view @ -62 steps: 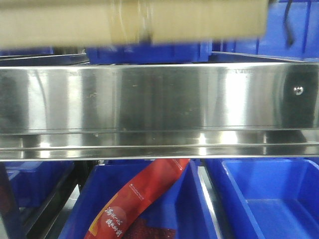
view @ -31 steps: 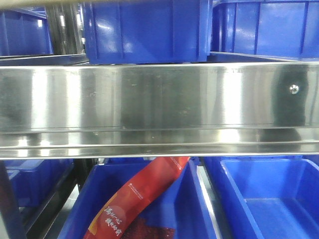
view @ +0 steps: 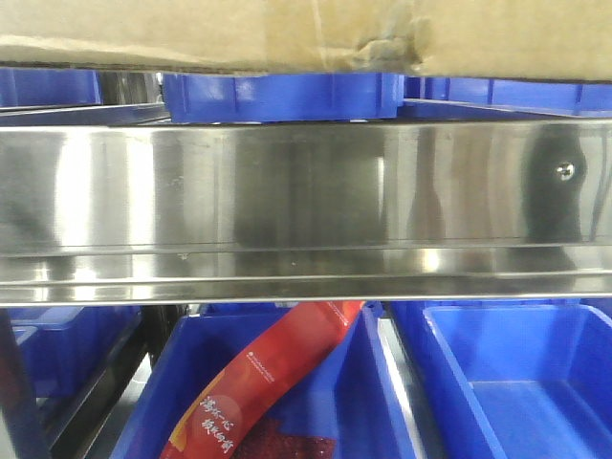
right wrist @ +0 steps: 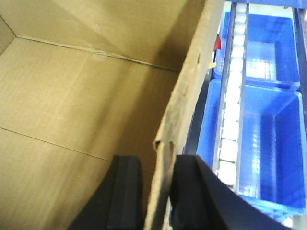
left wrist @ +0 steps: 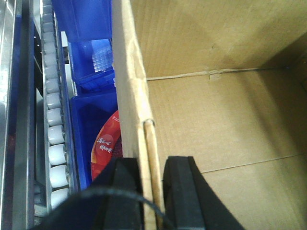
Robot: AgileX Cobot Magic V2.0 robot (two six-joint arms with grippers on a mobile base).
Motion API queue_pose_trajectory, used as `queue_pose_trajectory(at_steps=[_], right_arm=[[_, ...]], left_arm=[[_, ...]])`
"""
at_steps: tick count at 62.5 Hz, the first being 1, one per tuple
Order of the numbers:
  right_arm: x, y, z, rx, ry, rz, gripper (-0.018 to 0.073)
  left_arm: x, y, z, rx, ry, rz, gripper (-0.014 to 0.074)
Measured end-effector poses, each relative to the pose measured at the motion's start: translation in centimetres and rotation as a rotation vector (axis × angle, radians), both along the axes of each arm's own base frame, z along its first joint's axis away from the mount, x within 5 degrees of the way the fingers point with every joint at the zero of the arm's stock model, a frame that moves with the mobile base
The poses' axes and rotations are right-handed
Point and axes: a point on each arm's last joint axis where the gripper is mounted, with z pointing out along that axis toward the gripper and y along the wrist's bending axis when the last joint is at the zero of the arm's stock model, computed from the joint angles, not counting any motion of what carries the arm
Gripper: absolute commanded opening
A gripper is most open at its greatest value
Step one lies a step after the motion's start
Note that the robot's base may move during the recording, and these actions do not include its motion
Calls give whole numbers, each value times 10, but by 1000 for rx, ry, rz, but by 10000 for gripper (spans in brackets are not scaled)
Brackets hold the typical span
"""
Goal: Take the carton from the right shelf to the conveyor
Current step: 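Hold the carton with both grippers while the base backs away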
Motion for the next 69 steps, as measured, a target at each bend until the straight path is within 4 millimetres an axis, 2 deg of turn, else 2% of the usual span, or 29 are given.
queue_pose_trajectory(at_steps=[69], right_arm=[[1,0,0,4,-8,-1,-67]], left_arm=[[1,0,0,5,-2,6,-18]])
